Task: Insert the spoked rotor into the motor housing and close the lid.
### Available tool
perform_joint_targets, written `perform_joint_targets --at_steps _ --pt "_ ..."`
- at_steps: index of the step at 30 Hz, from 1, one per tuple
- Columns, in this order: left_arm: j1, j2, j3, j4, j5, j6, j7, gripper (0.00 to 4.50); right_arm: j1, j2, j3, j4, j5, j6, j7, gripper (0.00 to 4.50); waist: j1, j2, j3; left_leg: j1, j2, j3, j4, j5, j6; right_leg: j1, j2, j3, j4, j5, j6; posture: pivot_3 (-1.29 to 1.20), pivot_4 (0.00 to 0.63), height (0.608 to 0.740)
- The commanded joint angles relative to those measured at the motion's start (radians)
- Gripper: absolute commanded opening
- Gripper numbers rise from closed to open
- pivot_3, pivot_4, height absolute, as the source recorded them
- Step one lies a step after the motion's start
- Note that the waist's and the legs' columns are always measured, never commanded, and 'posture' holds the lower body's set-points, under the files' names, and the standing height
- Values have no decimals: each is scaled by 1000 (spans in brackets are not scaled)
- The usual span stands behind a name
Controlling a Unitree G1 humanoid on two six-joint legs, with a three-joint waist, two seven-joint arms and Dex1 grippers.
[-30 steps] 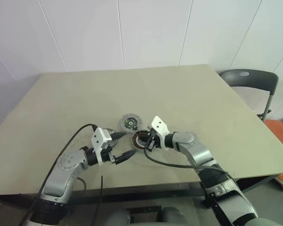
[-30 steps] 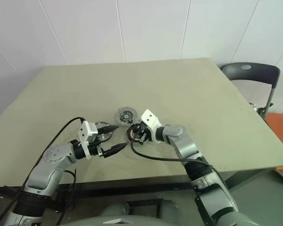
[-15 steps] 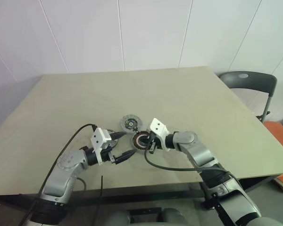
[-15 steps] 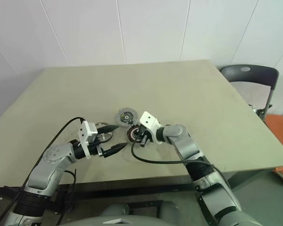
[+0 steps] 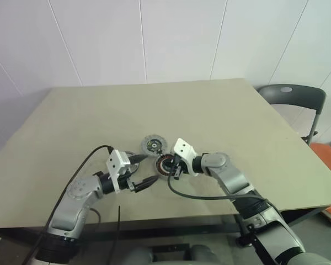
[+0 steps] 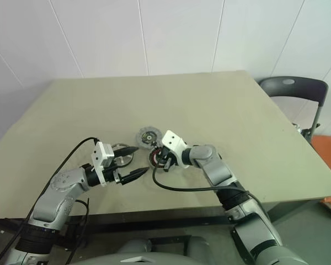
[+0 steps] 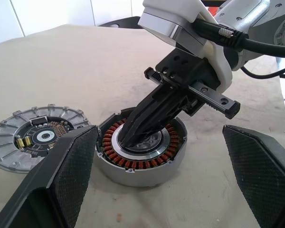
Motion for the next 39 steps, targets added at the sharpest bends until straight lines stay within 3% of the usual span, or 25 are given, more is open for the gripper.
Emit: perform_joint_targets --at_steps 1,14,21,28,33,39 --pt "-21 0 2 -24 -9 -6 3 4500 56 -45 78 119 -80 88 5 23 1 1 -1 0 0 0 0 0 0 0 0 0 0 0 0 0 0 740" --pt "-11 -2 0 -32 -10 -5 6 4500 51 -45 74 156 -91 89 -22 23 1 6 -5 0 0 0 0 -2 1 4 -2 -2 -4 -1 1 0 0 740" --pt "-10 -10 0 -6 -6 -26 -2 4500 37 89 -153 8 196 174 28 23 0 6 -2 -2 1 -1 -1 -3 1 -1 -1 -2 -4 -1 1 0 0 740" --pt "-42 -62 86 -32 -118 27 55 4500 -17 157 -295 -88 387 253 32 23 -3 6 0 -21 1 0 0 0 4 -22 0 -1 0 7 2 0 0 740" --pt "-25 -64 135 -81 -160 69 115 4500 -71 133 -300 -84 387 219 44 23 -2 6 1 -22 1 1 -2 -1 4 -23 0 -1 -1 6 3 0 0 740" --pt "29 -67 201 -180 -262 166 198 4500 -106 54 -199 -51 289 131 98 23 -1 5 2 -22 1 1 -1 -1 4 -22 0 -1 -2 5 5 0 0 740"
